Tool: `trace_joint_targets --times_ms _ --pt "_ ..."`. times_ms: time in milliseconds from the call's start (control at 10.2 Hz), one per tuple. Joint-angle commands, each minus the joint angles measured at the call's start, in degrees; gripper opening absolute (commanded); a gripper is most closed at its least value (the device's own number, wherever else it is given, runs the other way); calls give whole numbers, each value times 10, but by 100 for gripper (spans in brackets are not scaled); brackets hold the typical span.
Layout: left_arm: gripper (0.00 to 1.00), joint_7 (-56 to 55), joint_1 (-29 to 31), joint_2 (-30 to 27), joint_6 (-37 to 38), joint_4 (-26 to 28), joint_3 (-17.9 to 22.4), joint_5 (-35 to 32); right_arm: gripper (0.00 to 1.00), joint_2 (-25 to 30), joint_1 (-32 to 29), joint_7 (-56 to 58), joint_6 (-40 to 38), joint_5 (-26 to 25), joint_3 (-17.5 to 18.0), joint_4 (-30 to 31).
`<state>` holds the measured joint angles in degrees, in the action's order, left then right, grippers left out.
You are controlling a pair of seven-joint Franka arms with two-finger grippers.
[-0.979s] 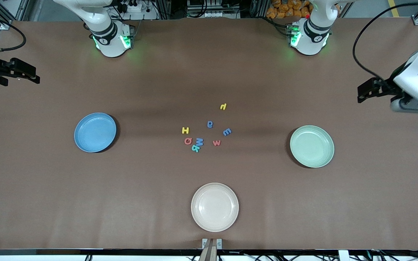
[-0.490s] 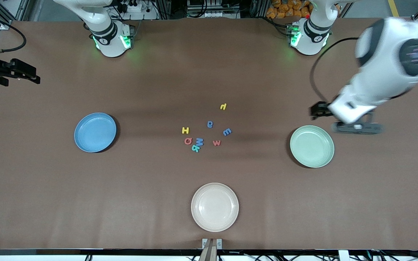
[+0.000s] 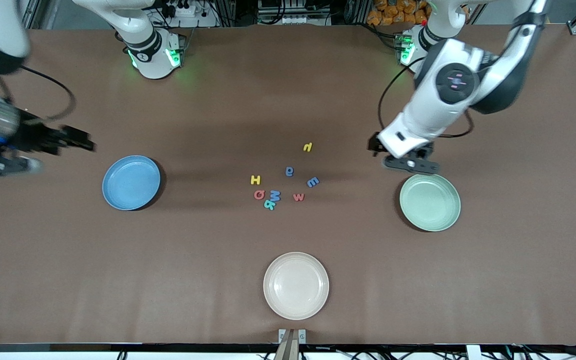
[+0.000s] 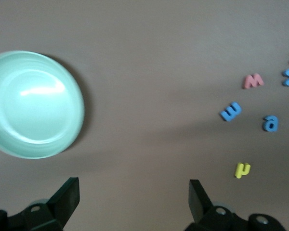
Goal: Sort uppercase to blue plate, lowercase to green plate
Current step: 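Move the left gripper to yellow h while the right gripper reaches yellow H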
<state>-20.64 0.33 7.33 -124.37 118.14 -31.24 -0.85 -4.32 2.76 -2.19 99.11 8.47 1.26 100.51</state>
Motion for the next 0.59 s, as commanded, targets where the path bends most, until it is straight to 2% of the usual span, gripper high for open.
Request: trace_joint_targets --times_ms 0,294,490 --pt "100 -83 -48 22 -87 58 -14 -27 100 5 74 -114 72 9 0 46" --pt "100 -257 -121 112 -116 34 -15 -181 100 -11 162 -252 182 9 0 99" --pt "100 -294 -155 159 -117 1 -15 -209 100 -31 204 -327 274 9 0 138"
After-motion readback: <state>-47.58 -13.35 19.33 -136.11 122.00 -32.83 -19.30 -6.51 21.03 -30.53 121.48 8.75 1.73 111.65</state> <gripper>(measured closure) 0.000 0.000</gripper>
